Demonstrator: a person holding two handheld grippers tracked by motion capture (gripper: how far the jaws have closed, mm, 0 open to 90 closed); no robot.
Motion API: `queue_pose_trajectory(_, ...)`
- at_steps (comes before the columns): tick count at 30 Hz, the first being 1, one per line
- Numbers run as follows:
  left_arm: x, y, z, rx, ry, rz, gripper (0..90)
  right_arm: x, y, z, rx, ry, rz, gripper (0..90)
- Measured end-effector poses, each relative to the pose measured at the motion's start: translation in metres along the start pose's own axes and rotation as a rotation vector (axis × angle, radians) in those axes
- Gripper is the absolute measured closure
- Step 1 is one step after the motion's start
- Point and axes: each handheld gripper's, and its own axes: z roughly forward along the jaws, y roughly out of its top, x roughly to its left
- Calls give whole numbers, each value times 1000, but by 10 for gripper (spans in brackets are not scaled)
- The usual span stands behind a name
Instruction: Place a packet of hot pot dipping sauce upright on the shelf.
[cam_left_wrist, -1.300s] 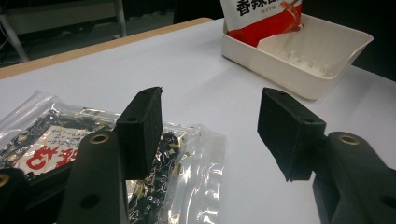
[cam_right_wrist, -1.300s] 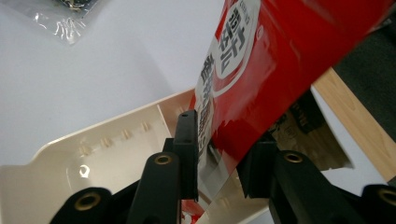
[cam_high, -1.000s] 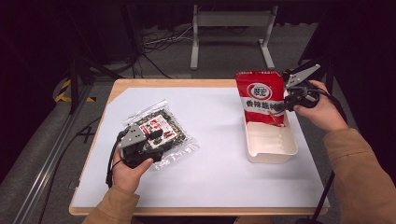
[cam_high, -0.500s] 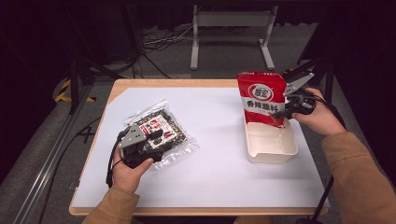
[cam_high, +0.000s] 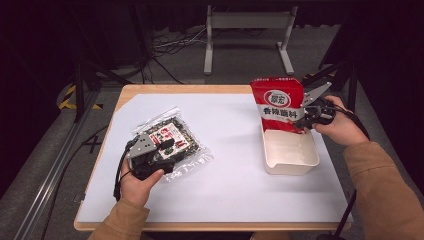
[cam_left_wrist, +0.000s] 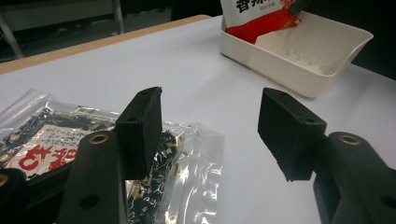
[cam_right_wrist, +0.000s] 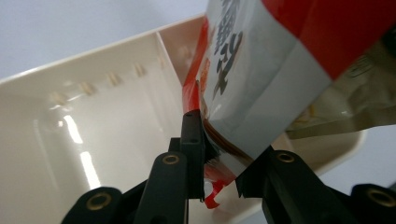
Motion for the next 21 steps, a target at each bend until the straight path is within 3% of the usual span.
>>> queue_pose_trajectory(8,0,-1,1,0,1,6,405,-5,-6,5,-41,-76,-42,766)
queue_pose_trajectory(21,-1,0,1,2,-1,5,405,-2,-24,19,-66,-68,92,757)
